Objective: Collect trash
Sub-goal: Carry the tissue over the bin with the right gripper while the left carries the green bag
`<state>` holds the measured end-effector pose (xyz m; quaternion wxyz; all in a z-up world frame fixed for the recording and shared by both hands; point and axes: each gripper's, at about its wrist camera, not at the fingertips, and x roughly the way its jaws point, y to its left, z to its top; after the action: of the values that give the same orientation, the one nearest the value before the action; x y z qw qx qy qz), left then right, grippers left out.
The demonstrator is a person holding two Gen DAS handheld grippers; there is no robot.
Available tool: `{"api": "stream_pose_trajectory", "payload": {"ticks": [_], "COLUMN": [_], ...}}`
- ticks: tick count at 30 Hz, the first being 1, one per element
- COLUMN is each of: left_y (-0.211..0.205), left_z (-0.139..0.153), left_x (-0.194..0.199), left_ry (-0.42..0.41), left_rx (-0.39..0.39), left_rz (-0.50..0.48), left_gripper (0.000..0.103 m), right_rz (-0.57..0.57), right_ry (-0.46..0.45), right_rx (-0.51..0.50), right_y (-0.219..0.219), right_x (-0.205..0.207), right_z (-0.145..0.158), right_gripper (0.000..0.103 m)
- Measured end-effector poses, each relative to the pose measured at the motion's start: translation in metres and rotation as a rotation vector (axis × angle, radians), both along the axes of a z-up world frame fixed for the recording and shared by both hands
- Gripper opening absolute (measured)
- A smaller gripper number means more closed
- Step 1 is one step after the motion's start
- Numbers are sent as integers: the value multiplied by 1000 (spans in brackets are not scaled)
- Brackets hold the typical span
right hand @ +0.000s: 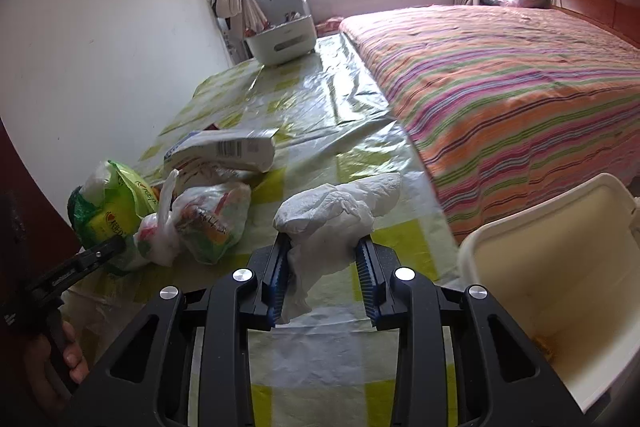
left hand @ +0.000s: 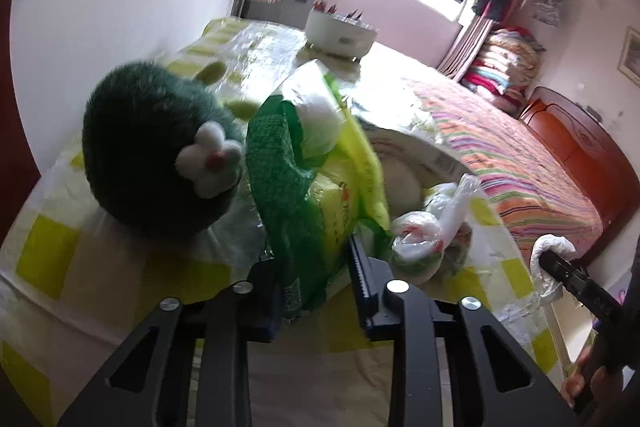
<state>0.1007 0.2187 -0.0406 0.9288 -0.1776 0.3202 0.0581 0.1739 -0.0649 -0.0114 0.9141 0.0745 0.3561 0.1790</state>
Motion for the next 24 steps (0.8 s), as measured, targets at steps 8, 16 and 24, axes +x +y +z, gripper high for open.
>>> {"api": "stream_pose_trajectory", "payload": {"ticks": [8, 16, 24], "left_y": [-24, -49, -86], "left_z": [20, 41, 53], "left_x": [-14, -28, -32], "left_ry": [-77, -170, -199], "left_rx": [95, 173, 197], "left_rz": [-8, -31, -123], "left_gripper": [19, 14, 14], "right_rz": [-33, -77, -122], "right_ry": [-34, -71, -88], "right_rx": [5, 21, 15], "right_y": [-20, -44, -62], "right_x": [-5, -13, -16], "right_z": [6, 12, 15], "right_gripper": [30, 30, 30]}}
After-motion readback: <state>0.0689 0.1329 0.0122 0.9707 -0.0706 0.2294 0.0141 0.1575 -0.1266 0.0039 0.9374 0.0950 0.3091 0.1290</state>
